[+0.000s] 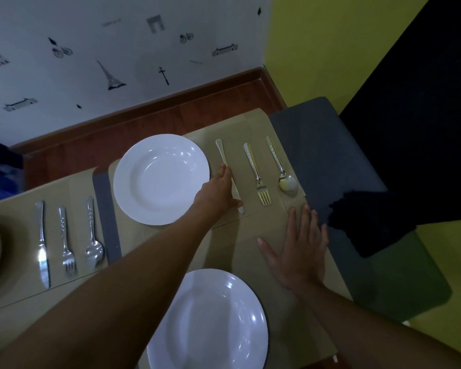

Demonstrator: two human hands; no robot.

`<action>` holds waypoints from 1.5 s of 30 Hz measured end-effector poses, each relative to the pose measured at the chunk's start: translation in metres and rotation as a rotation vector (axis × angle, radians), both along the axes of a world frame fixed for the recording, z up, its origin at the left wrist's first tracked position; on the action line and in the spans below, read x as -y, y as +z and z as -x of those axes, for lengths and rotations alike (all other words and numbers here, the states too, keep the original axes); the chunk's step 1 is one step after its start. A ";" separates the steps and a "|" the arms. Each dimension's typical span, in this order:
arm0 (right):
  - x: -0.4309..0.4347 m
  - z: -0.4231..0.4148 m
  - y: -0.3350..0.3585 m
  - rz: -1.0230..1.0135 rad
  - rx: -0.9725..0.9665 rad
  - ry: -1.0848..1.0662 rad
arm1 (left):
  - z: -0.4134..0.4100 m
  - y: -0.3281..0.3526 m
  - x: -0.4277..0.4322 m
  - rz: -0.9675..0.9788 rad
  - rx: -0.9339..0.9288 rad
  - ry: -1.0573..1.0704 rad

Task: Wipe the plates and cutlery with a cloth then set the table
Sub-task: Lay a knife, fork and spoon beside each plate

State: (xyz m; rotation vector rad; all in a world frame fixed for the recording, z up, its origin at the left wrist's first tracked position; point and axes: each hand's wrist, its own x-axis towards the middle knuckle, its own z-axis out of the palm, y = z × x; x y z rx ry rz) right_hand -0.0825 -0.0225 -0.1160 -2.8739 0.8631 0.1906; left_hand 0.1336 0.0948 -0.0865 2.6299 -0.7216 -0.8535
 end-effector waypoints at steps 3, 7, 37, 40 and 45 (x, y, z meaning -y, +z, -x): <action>0.000 0.000 -0.001 0.006 -0.005 0.005 | 0.001 0.001 -0.001 0.012 0.008 -0.001; 0.001 0.001 -0.001 0.020 -0.010 0.013 | 0.009 0.009 -0.006 0.027 0.018 -0.020; -0.126 -0.084 0.107 -0.451 0.051 0.392 | 0.092 0.084 -0.210 0.051 0.197 0.110; -0.154 -0.094 0.111 -0.469 0.048 0.441 | 0.091 0.091 -0.240 0.038 0.214 0.144; -0.202 -0.111 0.116 -0.449 0.029 0.505 | 0.085 0.100 -0.299 0.030 0.223 0.243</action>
